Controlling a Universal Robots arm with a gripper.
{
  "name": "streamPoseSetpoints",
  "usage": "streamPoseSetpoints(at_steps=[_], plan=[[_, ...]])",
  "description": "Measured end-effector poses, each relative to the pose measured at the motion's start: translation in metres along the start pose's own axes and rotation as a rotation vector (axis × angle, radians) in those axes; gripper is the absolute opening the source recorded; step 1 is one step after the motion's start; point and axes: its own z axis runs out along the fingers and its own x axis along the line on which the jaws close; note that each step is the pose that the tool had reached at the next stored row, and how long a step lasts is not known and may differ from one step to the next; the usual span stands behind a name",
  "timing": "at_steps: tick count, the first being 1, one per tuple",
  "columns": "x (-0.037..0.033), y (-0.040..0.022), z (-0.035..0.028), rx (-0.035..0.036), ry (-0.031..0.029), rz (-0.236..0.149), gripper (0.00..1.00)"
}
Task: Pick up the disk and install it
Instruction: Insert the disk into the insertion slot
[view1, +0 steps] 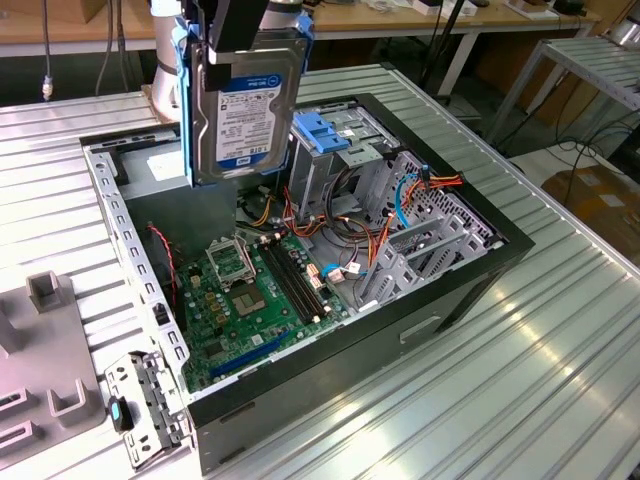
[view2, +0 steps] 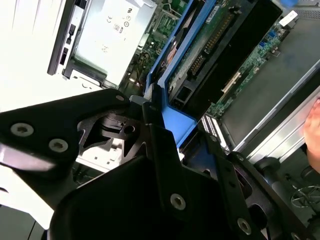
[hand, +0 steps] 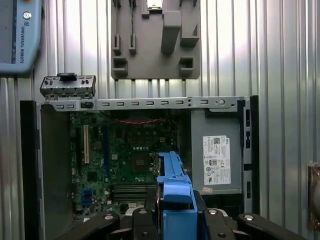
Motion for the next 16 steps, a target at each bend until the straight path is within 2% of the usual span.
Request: streamPoseSetpoints(at_steps=[9,16], plan=[[0.0052,-0.0067,0.0001,0.0000,0.0000,0.000,0.37],[0.0110,-0.0088,0.0003,0.0000,0.0001,0.000,0.37]])
